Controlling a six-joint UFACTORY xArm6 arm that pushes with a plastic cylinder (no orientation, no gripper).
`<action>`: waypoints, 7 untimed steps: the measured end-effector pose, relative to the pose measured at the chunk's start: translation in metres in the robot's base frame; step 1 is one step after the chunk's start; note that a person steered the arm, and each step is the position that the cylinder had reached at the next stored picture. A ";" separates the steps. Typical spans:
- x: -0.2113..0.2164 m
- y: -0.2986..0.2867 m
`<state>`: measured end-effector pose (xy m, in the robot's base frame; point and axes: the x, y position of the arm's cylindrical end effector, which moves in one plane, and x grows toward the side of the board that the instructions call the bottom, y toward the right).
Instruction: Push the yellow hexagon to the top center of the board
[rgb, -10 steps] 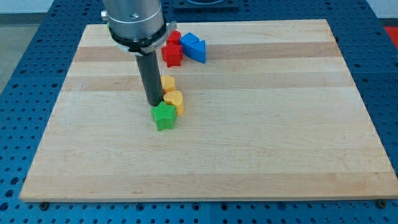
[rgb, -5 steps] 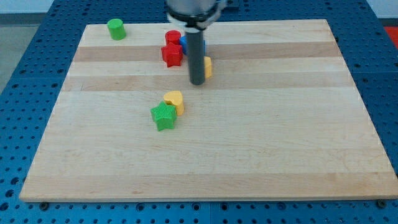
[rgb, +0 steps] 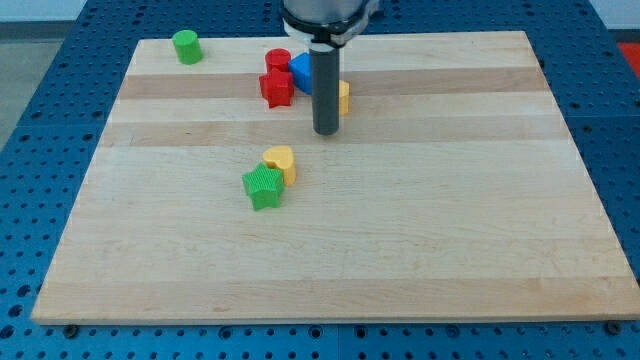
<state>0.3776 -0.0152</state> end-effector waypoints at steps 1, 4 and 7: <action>-0.004 -0.006; -0.036 0.024; -0.059 0.080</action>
<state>0.3186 0.0646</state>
